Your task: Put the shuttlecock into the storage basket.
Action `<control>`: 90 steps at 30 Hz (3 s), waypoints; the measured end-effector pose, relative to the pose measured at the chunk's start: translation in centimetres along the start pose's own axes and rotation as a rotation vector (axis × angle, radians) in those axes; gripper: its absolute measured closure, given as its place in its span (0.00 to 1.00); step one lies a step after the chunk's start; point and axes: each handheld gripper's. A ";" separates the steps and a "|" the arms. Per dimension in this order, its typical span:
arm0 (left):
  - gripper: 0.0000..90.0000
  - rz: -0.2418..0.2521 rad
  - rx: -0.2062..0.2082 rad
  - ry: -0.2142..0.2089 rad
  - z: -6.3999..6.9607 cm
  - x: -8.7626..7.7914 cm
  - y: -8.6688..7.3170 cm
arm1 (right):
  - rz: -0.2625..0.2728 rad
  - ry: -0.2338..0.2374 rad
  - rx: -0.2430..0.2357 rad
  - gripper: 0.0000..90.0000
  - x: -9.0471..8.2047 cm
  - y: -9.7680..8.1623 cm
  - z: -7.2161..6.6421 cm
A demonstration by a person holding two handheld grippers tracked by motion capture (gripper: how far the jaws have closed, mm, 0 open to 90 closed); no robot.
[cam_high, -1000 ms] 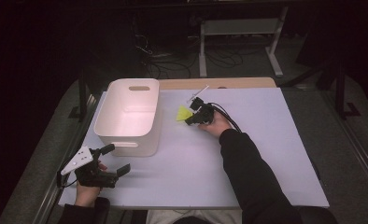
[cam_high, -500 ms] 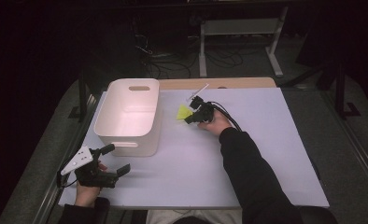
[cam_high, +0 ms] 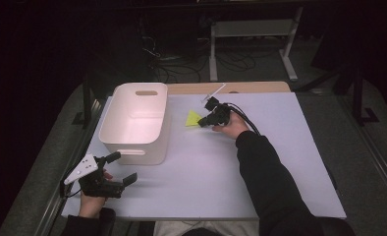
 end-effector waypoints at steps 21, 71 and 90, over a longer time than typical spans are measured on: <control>0.00 -0.004 0.002 -0.002 0.0 0.0 0.0 | 0.013 -0.035 -0.033 0.44 -1.7 1.7 0.5; 0.00 -0.006 0.001 -0.003 0.1 0.0 0.0 | -0.082 0.017 -0.142 0.19 -0.2 0.4 4.2; 0.00 -0.007 0.002 -0.006 0.1 -0.1 -0.1 | -0.094 0.096 -0.201 0.44 1.2 0.5 3.8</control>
Point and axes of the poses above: each handheld gripper's, and its own axes: x roughly forward along the jaws, y roughly out of its top, z roughly to its right, and after that the axes turned 12 degrees about z, right-handed
